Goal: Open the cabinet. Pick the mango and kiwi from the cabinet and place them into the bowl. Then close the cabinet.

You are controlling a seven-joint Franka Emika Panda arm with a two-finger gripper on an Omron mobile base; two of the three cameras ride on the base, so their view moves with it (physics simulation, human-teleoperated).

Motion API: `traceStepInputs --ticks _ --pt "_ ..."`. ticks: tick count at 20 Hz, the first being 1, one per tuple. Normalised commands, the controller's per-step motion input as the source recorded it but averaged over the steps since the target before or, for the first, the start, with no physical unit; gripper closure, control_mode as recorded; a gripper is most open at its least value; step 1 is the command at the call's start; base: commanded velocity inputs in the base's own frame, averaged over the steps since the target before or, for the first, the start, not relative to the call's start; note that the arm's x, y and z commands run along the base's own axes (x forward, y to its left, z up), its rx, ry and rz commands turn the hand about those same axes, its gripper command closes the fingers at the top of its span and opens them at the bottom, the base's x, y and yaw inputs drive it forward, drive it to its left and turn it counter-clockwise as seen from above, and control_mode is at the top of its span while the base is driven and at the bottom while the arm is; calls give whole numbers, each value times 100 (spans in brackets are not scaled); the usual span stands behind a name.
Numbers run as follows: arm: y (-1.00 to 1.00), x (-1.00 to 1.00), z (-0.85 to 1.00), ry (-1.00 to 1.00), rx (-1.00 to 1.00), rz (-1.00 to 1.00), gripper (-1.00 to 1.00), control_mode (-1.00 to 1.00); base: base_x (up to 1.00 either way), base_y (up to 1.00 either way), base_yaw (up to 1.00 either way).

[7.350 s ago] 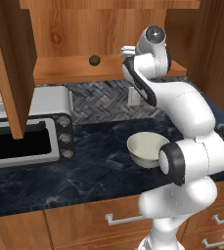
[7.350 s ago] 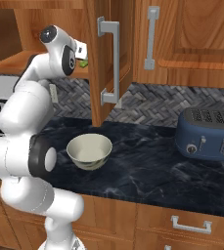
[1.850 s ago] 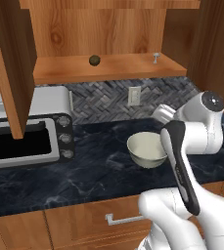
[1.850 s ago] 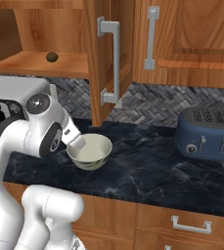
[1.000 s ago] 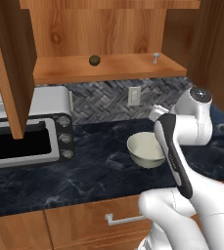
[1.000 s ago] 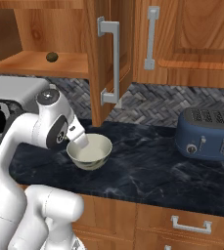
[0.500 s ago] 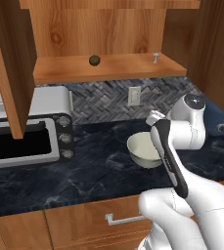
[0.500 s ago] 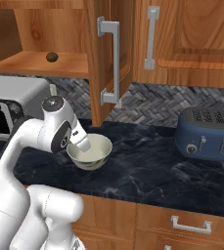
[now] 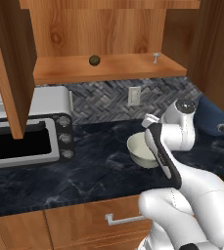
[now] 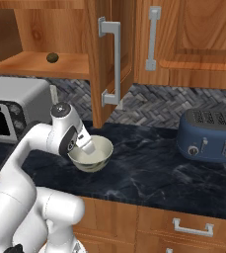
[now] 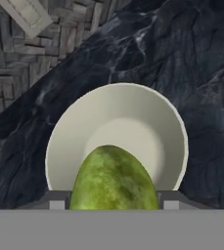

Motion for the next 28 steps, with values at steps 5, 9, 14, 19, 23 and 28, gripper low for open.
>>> traceStepInputs --ticks 5,9,14,19,23,28 --pt "0 3 -29 7 0 0 -100 -100 0 0 0" --pt "0 0 -4 0 0 0 -100 -100 0 0 0" --pt "0 0 1 0 0 0 -100 -100 0 0 0" --pt "0 0 33 -2 0 0 -100 -100 0 0 0" --pt "12 -2 83 -8 -3 0 -100 -100 0 0 0" --pt "35 -12 95 -7 -10 0 -100 -100 0 0 0"
